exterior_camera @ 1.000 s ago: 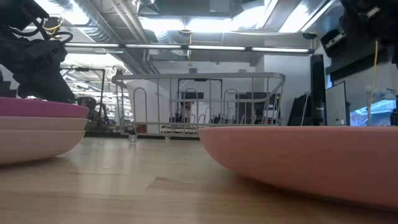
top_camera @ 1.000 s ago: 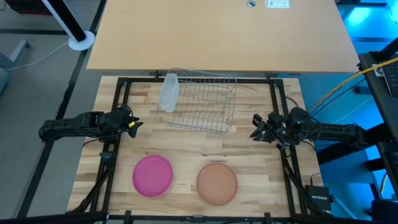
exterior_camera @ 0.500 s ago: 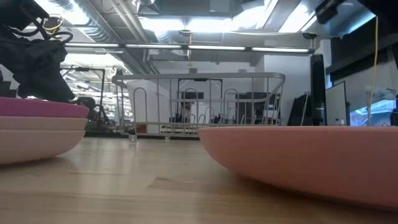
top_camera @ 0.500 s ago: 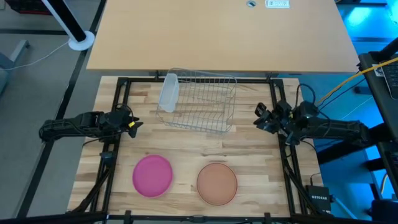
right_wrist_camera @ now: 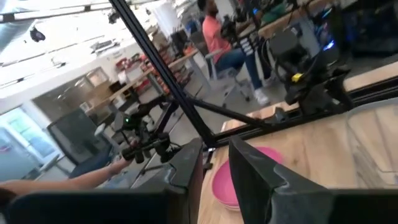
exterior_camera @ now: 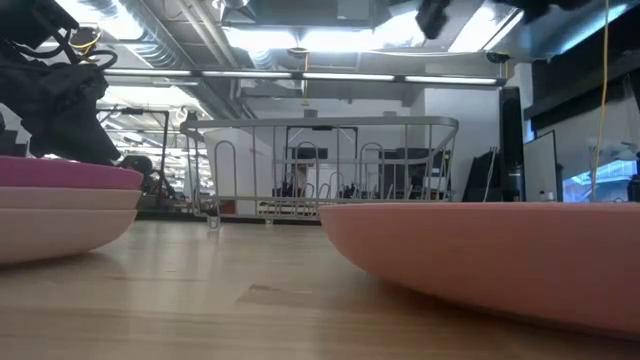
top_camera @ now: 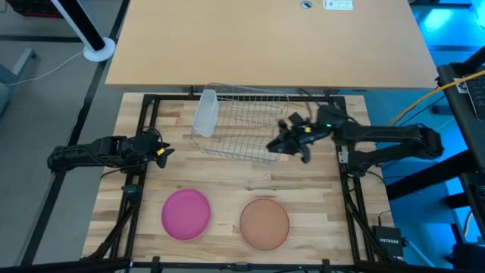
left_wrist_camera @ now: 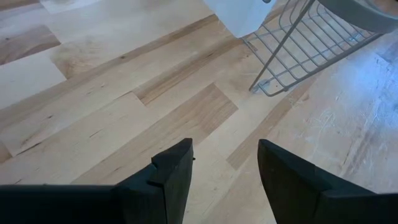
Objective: Sort dishes
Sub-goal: Put the light red plate into the dish rack
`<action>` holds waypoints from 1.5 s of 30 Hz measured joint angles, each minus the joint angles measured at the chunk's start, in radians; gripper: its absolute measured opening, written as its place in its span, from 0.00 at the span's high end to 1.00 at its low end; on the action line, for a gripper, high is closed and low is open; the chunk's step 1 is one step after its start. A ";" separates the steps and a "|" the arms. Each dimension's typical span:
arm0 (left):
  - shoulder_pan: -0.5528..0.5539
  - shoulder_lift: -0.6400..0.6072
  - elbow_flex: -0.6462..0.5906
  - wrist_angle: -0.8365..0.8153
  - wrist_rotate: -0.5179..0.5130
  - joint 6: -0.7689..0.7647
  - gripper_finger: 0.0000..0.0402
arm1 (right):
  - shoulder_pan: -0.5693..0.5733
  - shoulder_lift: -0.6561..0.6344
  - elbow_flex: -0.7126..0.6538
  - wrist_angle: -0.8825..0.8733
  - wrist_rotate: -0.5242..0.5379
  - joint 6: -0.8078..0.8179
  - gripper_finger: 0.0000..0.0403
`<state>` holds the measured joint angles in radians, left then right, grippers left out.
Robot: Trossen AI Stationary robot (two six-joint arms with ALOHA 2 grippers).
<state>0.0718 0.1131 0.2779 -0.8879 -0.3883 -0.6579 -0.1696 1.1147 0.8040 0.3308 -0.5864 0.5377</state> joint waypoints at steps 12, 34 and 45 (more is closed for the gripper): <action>0.000 0.000 0.000 0.002 0.000 -0.016 0.57 | 0.061 0.175 0.149 -0.125 -0.224 -0.085 0.79; 0.000 0.000 0.000 0.011 0.000 -0.473 0.57 | 0.298 0.175 0.149 -0.164 0.001 -0.233 0.79; -0.001 0.000 0.000 0.128 0.002 -0.623 0.57 | 0.322 0.175 0.149 -0.394 -0.037 -0.363 0.79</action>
<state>0.0708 0.1131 0.2779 -0.7600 -0.3866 -1.2810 0.1528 1.2896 0.9527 -0.0633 -0.6233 0.1749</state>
